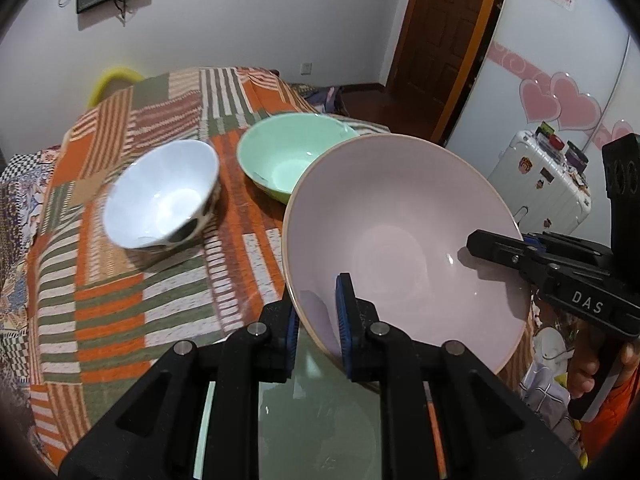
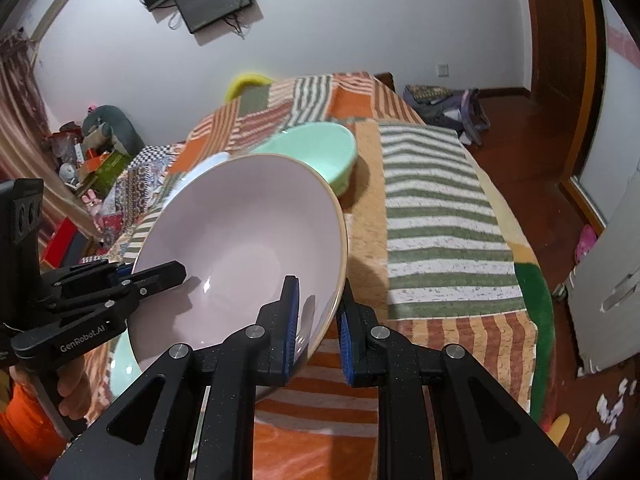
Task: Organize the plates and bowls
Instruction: 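Lift the pink bowl with both grippers and carry it over the plate stack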
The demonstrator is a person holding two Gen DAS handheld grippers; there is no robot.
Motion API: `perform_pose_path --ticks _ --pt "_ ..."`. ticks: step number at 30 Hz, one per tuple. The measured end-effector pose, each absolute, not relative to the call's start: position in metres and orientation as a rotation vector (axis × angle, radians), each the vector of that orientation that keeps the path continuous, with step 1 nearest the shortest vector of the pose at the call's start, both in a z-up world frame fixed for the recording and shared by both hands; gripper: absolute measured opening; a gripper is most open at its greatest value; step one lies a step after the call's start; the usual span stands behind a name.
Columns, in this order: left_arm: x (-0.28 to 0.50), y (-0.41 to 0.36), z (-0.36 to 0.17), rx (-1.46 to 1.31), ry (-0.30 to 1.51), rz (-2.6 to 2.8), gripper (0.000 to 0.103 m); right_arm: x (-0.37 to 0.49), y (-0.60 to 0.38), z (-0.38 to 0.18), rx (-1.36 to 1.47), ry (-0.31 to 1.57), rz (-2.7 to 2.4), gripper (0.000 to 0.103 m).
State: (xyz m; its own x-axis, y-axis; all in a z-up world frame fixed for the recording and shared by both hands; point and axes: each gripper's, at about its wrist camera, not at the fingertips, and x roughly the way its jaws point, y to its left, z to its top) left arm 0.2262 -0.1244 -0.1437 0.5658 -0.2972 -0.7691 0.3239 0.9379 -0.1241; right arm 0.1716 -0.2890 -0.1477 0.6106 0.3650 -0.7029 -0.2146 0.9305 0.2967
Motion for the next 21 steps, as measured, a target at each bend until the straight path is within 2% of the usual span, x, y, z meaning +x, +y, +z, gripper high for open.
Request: perform_pose_path --ticks 21 --pt "0.142 -0.028 -0.105 0.003 0.784 -0.18 0.017 0.149 -0.191 -0.124 0.065 0.809 0.495 0.017"
